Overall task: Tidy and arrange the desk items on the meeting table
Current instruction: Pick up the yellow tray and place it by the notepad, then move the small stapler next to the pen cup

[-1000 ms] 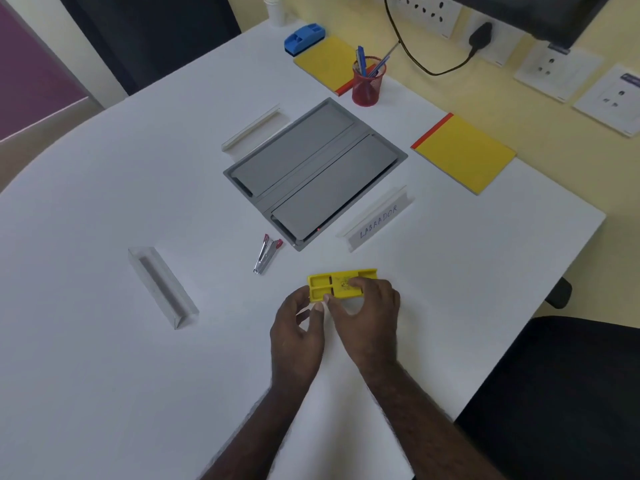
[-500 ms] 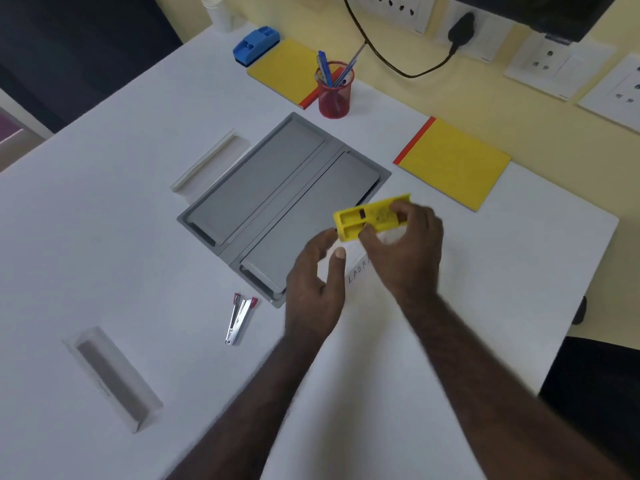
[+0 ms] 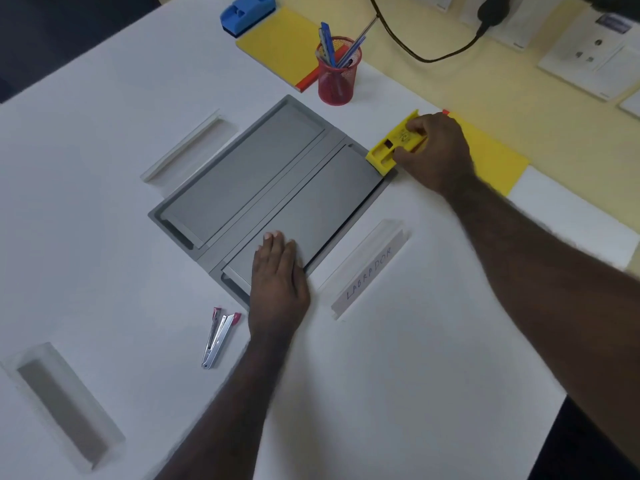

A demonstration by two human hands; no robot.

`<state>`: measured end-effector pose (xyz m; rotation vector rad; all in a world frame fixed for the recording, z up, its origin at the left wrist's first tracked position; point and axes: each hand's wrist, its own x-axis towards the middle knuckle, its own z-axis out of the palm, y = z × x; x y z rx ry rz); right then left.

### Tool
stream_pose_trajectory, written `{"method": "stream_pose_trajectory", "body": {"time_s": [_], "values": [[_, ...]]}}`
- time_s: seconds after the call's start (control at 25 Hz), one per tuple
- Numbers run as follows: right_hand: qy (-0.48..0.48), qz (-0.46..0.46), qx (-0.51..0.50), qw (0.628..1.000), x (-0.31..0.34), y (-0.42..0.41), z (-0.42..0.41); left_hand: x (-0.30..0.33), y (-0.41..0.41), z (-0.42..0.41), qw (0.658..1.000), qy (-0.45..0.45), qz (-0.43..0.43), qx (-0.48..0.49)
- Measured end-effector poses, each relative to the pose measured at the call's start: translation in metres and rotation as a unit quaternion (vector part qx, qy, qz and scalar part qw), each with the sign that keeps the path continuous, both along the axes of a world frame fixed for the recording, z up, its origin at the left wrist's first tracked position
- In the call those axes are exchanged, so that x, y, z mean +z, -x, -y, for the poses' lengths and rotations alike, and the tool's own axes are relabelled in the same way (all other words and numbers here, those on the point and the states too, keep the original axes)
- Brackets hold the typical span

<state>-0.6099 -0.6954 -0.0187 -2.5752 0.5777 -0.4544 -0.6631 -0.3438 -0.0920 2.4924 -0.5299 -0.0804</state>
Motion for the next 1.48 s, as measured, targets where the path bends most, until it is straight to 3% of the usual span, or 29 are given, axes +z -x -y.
{"method": "stream_pose_trajectory", "body": {"time_s": [0.4, 0.68, 0.88, 1.04, 1.16, 1.48], "values": [[0.049, -0.101, 0.022, 0.993, -0.020, -0.053, 0.055, -0.006, -0.001, 0.002, 0.999, -0.005, 0.033, 0.011], [0.053, -0.033, 0.014, 0.998, -0.030, -0.024, 0.032, -0.010, -0.001, 0.000, 0.999, -0.008, 0.039, 0.008], [0.001, 0.113, -0.031, 0.993, -0.013, 0.030, -0.050, -0.004, 0.000, -0.001, 1.000, -0.018, 0.023, 0.001], [-0.015, 0.134, 0.013, 0.991, -0.002, 0.086, -0.124, 0.018, 0.003, -0.008, 1.000, -0.020, -0.017, -0.015], [-0.027, 0.157, 0.037, 0.986, -0.001, 0.118, -0.172, 0.036, 0.016, -0.028, 1.000, 0.007, -0.002, 0.026], [-0.119, 0.073, 0.148, 0.979, -0.012, 0.146, -0.310, 0.044, 0.044, -0.140, 0.982, 0.046, 0.005, 0.181]]}}
